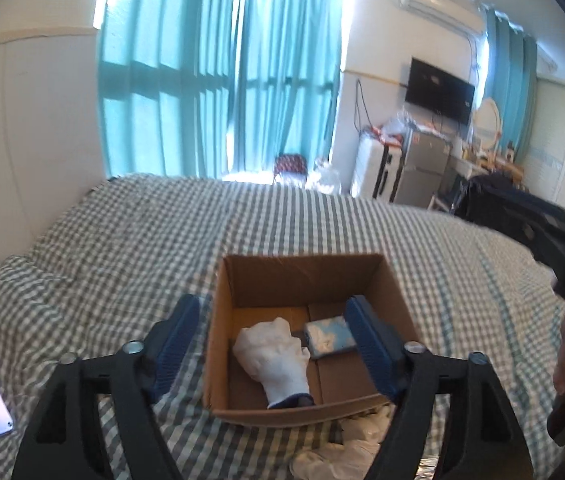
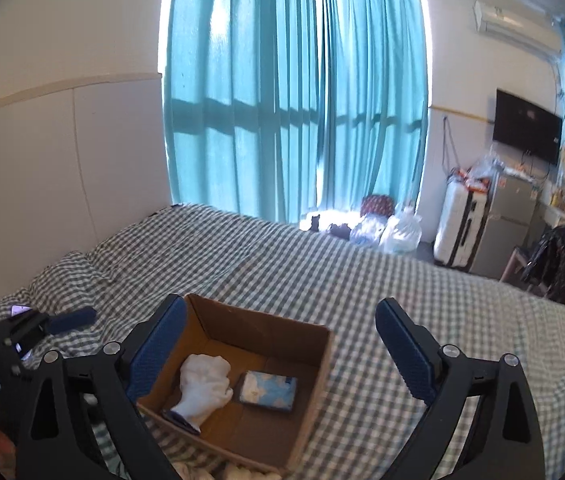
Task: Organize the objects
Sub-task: 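Carry the glove and tissue pack into the box and open both tools, then grasp the teal hanger with the left tool while the right tool grasps the floss tub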
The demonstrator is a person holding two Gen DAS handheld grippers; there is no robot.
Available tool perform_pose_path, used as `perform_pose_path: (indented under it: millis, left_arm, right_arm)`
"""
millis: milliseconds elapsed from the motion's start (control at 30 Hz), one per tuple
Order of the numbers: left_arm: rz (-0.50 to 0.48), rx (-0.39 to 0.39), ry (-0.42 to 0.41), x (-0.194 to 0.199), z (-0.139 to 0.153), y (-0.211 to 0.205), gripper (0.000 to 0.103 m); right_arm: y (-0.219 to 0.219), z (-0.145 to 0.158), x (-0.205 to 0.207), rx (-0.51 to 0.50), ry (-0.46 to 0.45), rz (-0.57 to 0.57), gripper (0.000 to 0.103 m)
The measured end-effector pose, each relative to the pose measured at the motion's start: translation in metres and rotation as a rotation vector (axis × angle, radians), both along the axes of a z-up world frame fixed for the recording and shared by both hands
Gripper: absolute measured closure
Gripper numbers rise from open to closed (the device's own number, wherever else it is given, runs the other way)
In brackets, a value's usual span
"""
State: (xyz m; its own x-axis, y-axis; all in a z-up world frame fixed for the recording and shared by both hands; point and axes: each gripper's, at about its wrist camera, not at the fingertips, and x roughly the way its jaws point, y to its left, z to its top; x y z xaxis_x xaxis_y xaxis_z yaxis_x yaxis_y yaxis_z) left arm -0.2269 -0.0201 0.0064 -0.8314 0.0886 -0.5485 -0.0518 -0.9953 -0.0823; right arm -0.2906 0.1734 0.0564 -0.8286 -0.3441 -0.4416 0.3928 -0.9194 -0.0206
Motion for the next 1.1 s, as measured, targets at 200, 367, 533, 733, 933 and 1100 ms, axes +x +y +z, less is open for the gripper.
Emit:
perform_pose_path:
  millis: [200,367,533,733,933,1100]
  left_arm:
    - [0.08,-0.058,0.063,0.048,0.024,-0.009,0.0]
    - [0.113,-0.081,0.008,0.082,0.005,-0.016,0.0]
    - [0.183,-0.048,-0.065,0.113,-0.038,-0.023,0.0]
    - [0.218,-0.042,-0.157,0.125,-0.102,-0.013,0.0]
    - [0.188,-0.127,-0.267,0.13,-0.155,0.001,0.0]
    - [0.148,-0.139,-0.329,0.135,-0.183,0.0,0.0]
  right_arm:
    - [0.02,0.018,0.065,0.053,0.024,0.031,0.004]
    - [0.025,-0.007,0.116,0.077,-0.015,0.109,0.0]
    - [0.019,-0.051,0.148,0.069,-0.054,0.175,0.0]
    - [0.01,-0.123,0.149,0.099,-0.186,0.145,0.0]
    - [0.005,-0.17,0.149,0.137,-0.293,0.14,0.0]
    - [-0.006,-0.194,0.152,0.155,-0.366,0.191,0.0]
